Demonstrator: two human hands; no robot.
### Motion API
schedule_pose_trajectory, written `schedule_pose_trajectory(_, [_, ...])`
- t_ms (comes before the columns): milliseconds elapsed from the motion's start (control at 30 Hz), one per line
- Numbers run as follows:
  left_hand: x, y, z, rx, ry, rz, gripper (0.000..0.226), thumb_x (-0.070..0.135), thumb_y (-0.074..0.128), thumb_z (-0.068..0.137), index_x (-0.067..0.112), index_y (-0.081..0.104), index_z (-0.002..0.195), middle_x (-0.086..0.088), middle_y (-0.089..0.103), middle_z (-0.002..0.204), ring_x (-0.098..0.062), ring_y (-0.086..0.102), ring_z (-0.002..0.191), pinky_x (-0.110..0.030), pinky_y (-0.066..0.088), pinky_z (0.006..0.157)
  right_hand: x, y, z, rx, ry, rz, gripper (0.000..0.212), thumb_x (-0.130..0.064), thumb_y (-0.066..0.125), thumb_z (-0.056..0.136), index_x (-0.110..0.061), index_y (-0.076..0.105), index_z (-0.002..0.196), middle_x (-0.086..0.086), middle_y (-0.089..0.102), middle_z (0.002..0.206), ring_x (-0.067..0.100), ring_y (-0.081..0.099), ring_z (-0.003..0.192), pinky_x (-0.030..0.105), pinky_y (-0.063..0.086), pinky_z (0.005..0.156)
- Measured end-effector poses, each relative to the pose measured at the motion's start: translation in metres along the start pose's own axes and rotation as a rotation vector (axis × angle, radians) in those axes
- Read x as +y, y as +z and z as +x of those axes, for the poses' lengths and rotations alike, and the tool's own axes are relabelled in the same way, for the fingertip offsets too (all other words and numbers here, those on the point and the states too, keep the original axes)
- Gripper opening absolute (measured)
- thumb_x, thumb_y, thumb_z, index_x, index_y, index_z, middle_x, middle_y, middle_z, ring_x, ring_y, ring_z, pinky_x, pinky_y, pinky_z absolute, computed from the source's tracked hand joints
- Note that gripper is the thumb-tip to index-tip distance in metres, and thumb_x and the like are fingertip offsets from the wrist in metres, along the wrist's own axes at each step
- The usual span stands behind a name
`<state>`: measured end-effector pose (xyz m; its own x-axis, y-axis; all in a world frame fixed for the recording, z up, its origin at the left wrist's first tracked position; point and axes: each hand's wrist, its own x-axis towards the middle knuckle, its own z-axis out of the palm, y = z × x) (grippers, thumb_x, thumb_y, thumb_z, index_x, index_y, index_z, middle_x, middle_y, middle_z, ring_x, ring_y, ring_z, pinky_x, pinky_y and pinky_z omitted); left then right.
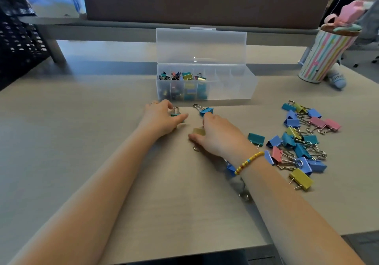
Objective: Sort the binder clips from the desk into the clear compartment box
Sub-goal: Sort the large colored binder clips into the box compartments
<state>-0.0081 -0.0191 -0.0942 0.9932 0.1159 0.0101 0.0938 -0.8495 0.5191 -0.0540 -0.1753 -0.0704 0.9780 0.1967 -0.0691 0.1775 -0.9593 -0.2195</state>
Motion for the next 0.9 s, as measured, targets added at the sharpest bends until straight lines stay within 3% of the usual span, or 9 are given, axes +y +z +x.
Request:
schedule_pose_trajectory(133, [0.007,0.004,-0.003,0.013,0.079,0.094,0.037,0.030,0.057,0.086,0.020,0.052,0.121,-0.009,0.054,0.121,-0.026,0.043,0.117,-0.035,0.037,0.099,-0.003,0.001,0.001,0.048,-0.026,-0.019,0.044,-0.035,0.046,0.095,-0.010,0.039,0.130,0.011,0.047,0.124,0.024,0.046,0.110,0.034,0.045,0.086])
schedule_pose_trajectory(300, [0.007,0.003,-0.011,0.018,0.163,0.007,0.027,0.011,0.048,0.087,0.017,0.057,0.112,-0.010,0.051,0.116,-0.026,0.045,0.115,-0.038,0.039,0.101,-0.003,-0.001,0.002,0.083,-0.056,-0.005,0.038,-0.024,0.047,0.094,-0.009,0.041,0.128,0.011,0.043,0.124,0.023,0.042,0.111,0.032,0.043,0.086])
schedule_pose_trajectory(433, [0.002,-0.008,-0.016,-0.002,0.120,0.048,0.038,0.025,0.049,0.091,0.015,0.046,0.128,-0.011,0.044,0.130,-0.026,0.036,0.125,-0.036,0.033,0.104,0.005,-0.003,0.004,0.087,-0.028,0.018,0.051,-0.037,0.051,0.093,-0.008,0.037,0.133,0.010,0.042,0.130,0.024,0.040,0.118,0.034,0.040,0.094])
schedule_pose_trajectory(533, [-0.002,-0.017,-0.017,-0.085,0.054,0.196,0.049,0.045,0.056,0.087,0.013,0.046,0.123,-0.014,0.044,0.128,-0.028,0.037,0.123,-0.035,0.034,0.101,0.011,-0.005,0.004,0.074,0.022,-0.020,0.060,-0.049,0.051,0.090,-0.007,0.040,0.131,0.009,0.045,0.125,0.022,0.041,0.114,0.031,0.041,0.090])
schedule_pose_trajectory(700, [-0.001,-0.024,-0.020,-0.128,0.103,0.255,0.031,0.038,0.053,0.091,0.009,0.056,0.100,-0.013,0.056,0.114,-0.026,0.045,0.113,-0.032,0.038,0.091,0.010,-0.003,0.007,0.034,0.008,0.070,0.050,-0.038,0.054,0.091,-0.010,0.040,0.130,0.006,0.047,0.120,0.018,0.044,0.105,0.029,0.043,0.086])
schedule_pose_trajectory(767, [0.002,-0.023,-0.022,-0.139,0.132,0.276,0.025,0.039,0.051,0.092,0.013,0.053,0.091,-0.011,0.058,0.107,-0.024,0.049,0.104,-0.031,0.038,0.083,0.010,-0.004,0.006,0.050,0.017,0.155,0.047,-0.034,0.056,0.091,-0.012,0.038,0.129,0.005,0.051,0.116,0.019,0.049,0.103,0.032,0.049,0.087])
schedule_pose_trajectory(900, [0.005,-0.015,-0.025,-0.080,0.188,0.171,0.021,0.034,0.047,0.095,0.016,0.045,0.085,-0.005,0.057,0.088,-0.020,0.048,0.080,-0.028,0.035,0.068,0.010,-0.007,0.006,0.054,0.055,0.305,0.042,-0.026,0.054,0.093,-0.017,0.029,0.126,0.004,0.055,0.097,0.014,0.055,0.081,0.025,0.049,0.065])
